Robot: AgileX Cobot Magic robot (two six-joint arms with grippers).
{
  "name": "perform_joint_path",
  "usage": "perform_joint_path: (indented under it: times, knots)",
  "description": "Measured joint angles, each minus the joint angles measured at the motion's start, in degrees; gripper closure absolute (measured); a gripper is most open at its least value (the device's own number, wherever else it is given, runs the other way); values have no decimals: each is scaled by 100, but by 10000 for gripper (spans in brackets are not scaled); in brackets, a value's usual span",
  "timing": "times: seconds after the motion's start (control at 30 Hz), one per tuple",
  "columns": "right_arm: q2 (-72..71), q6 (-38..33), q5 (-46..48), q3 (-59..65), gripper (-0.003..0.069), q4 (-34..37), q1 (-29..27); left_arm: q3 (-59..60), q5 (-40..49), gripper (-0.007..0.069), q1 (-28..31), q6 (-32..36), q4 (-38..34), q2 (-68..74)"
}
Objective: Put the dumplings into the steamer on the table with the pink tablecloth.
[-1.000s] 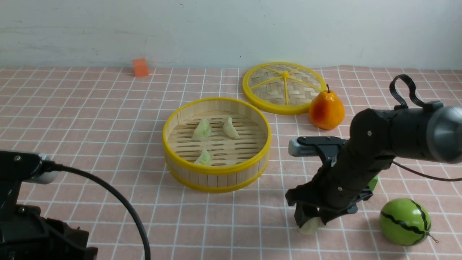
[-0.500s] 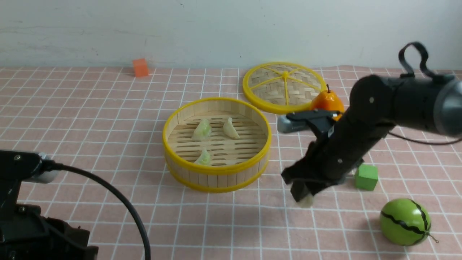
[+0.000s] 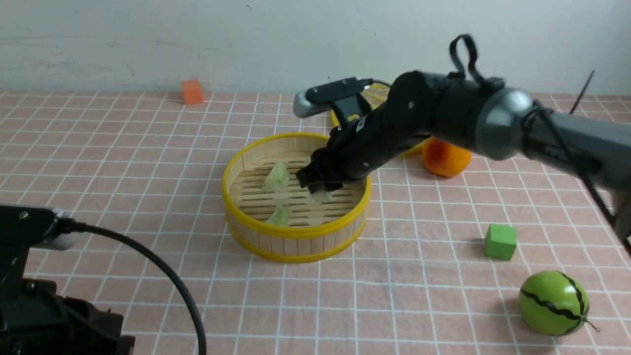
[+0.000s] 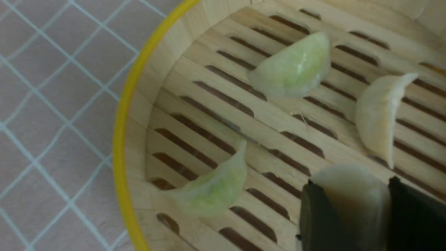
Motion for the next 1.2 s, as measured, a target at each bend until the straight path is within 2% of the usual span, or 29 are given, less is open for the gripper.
perform_joint_path:
  times: [0.07, 0.13, 0.23, 0.27, 0.3, 0.37, 0.43, 0.53, 0.63, 0.67, 0.7, 0.73, 0.77, 0.9, 0.93, 0.97, 1.0, 1.03, 1.2]
  knots:
    - [198, -58, 7, -25, 411, -24, 5, 0, 0, 614, 0, 0, 0, 0]
    - [273, -80, -5, -43, 370, -61, 5, 0, 0, 611, 0, 0, -1, 0]
    - [248, -80, -79, -71, 230, -139, 5, 0, 0, 607, 0, 0, -1, 0]
    - [248, -80, -83, -72, 220, -147, 5, 0, 0, 607, 0, 0, -1, 0]
    - [155, -80, -55, -101, 158, -170, 5, 0, 0, 606, 0, 0, -6, 0]
    - [-111, -80, 219, -226, 83, -272, 5, 0, 0, 606, 0, 0, -6, 0]
    - [-466, -80, 584, -416, 57, -471, 5, 0, 0, 604, 0, 0, -6, 0]
    - [-1007, -80, 1177, -783, 69, -780, 5, 0, 0, 603, 0, 0, -12, 0]
    - [-2145, -80, 2206, -1257, 164, -1408, 5, 0, 0, 598, 0, 0, -12, 0]
    - [-2553, -50, 2484, -1322, 216, -1593, 5, 0, 0, 596, 0, 0, -12, 0]
    - [-2617, -50, 2538, -1328, 216, -1628, 5, 0, 0, 596, 0, 0, -12, 0]
    - [-3107, 117, 2973, -1340, 307, -1949, 5, 0, 0, 596, 0, 0, -12, 0]
    - [-3222, 146, 3012, -1325, 317, -1986, 5, 0, 0, 596, 0, 0, -12, 0]
    - [-4460, 1045, 3683, -564, 584, -2651, -34, 0, 0, 596, 0, 0, -12, 0]
    - [-4741, 1150, 3715, -217, 622, -2744, -41, 0, 0, 596, 0, 0, -12, 0]
    - [-4741, 1173, 3716, -217, 630, -2765, -41, 0, 0, 596, 0, 0, -12, 0]
    - [-5202, 1273, 3685, 351, 667, -2907, -41, 0, 0, 594, 0, 0, -12, 0]
    - [-5436, 1304, 3629, 805, 675, -2986, -41, 0, 0, 592, 0, 0, -12, 0]
    - [-7106, 1835, 2799, 3417, 678, -3742, -41, 0, 0, 587, 0, 0, -16, 0]
